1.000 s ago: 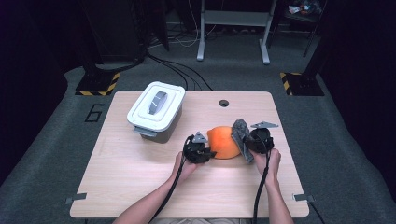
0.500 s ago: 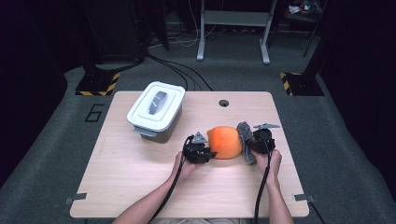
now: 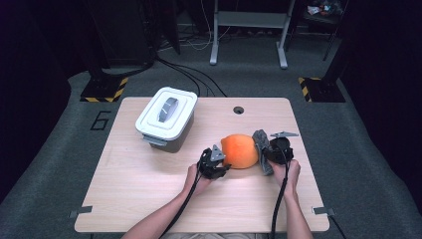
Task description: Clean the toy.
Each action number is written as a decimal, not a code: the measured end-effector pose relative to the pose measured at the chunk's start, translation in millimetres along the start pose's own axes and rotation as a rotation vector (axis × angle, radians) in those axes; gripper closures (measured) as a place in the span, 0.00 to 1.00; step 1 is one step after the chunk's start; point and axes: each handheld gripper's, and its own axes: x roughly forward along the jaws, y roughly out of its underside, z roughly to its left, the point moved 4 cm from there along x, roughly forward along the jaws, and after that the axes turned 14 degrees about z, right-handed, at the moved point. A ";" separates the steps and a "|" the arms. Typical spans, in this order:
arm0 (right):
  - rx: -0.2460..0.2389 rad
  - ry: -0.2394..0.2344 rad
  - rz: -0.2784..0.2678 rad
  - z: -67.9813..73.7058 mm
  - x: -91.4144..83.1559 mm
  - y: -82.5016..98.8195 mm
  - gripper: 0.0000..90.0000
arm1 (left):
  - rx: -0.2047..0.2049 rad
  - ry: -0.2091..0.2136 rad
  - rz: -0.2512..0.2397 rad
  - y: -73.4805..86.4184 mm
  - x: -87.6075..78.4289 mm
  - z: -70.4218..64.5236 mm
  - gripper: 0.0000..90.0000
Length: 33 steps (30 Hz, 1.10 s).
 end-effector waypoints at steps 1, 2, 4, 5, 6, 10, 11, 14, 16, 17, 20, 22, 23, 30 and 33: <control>0.002 -0.005 -0.006 0.6 -1.7 0.1 0.78 | -0.005 0.002 -0.002 -0.6 -0.6 0.5 0.79; 0.000 -0.005 -0.011 0.8 -3.8 0.4 0.78 | -0.011 0.012 0.002 -0.6 -1.5 1.1 0.80; 0.002 -0.012 -0.030 2.7 -9.7 1.0 0.78 | -0.030 0.039 0.001 -1.0 -3.5 3.3 0.81; 0.000 -0.013 -0.040 4.2 -13.4 1.3 0.78 | -0.053 0.057 -0.006 -1.3 -4.5 4.2 0.81; -0.009 -0.013 -0.049 5.4 -17.2 1.5 0.78 | -0.074 0.087 -0.007 -1.6 -6.3 5.3 0.82; -0.039 -0.051 -0.097 15.3 -34.1 0.1 0.78 | -0.103 0.128 0.004 -4.0 -11.6 6.4 0.82; -0.039 -0.070 -0.107 19.5 -39.5 -0.7 0.78 | -0.098 0.128 0.012 -5.0 -12.4 5.9 0.82; -0.093 -0.086 -0.142 35.8 -52.5 -6.3 0.78 | -0.102 0.144 0.009 -8.5 -13.7 1.1 0.82; -0.124 -0.097 -0.147 48.8 -57.8 -10.2 0.78 | -0.104 0.157 0.003 -10.7 -14.8 -1.7 0.82; -0.144 -0.098 -0.151 54.7 -59.4 -12.2 0.78 | -0.101 0.158 0.003 -11.4 -15.3 -2.6 0.82; -0.192 -0.086 -0.135 70.8 -56.5 -17.2 0.78 | -0.103 0.171 0.005 -11.7 -16.3 -2.7 0.82; -0.214 -0.051 -0.113 77.4 -48.0 -19.6 0.78 | -0.112 0.171 0.007 -10.6 -16.0 -0.9 0.82; -0.226 -0.032 -0.106 78.7 -44.3 -20.2 0.78 | -0.117 0.173 0.007 -9.7 -15.6 0.6 0.82; -0.214 -0.025 -0.092 72.3 -34.7 -23.2 0.78 | -0.145 0.199 -0.004 -4.7 -15.2 7.3 0.83; -0.190 -0.020 -0.090 63.8 -33.4 -23.0 0.78 | -0.149 0.202 -0.008 -4.9 -15.3 7.5 0.83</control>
